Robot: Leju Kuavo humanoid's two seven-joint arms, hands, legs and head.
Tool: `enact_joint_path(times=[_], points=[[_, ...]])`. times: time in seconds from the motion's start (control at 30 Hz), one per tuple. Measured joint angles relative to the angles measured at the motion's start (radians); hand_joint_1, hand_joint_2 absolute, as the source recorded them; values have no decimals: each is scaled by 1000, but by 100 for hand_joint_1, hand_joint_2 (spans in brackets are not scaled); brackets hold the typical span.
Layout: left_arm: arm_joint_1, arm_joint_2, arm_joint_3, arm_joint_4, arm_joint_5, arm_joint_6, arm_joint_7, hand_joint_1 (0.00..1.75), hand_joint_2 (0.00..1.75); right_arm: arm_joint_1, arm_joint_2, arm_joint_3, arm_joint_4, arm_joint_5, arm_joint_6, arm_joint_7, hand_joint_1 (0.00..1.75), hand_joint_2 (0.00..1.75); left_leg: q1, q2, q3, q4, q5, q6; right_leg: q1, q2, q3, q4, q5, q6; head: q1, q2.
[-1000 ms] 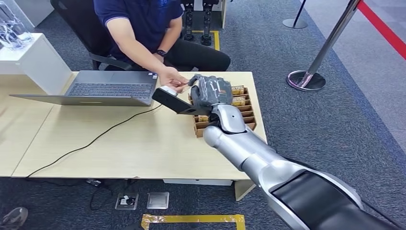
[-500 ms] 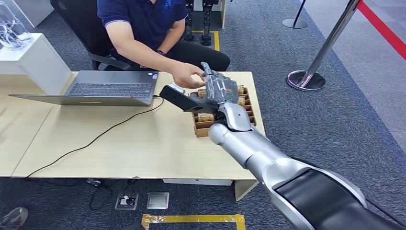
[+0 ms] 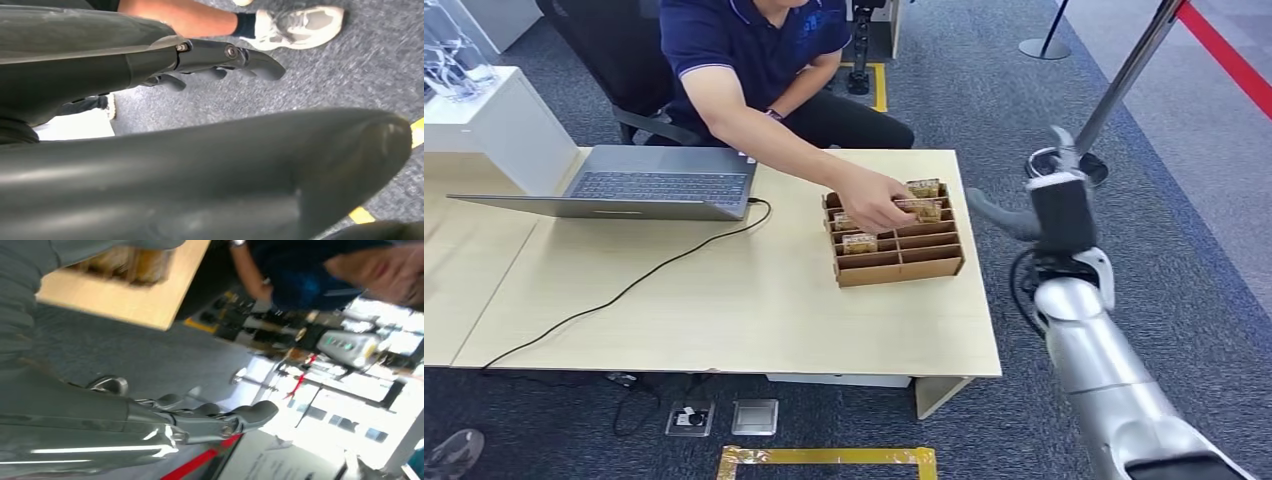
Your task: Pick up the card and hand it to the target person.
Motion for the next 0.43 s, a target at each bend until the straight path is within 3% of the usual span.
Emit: enact_joint_path(times=[0.17,0.3,0.43], points=[[13,6,3,0,6,1,-1,0,0,290,-86,-217,-239,-247,182,-83,0,175,0,1,-1,0,-2,0,0,1,-1,-1,-1,0,3,0],[15,12,4,0,7,1,-1,0,0,446,-89,-415,-320,-380,376,-89,0,175,0,1,-1,-1,-2,0,0,1,-1,0,-1,0,-2,0],[14,13,4,0,7,1,-2,0,0,502,-65,-591,-302,-426,463,-58,0,175,0,2,0,-1,-2,0,0,1,-1,0,-1,0,-3,0]])
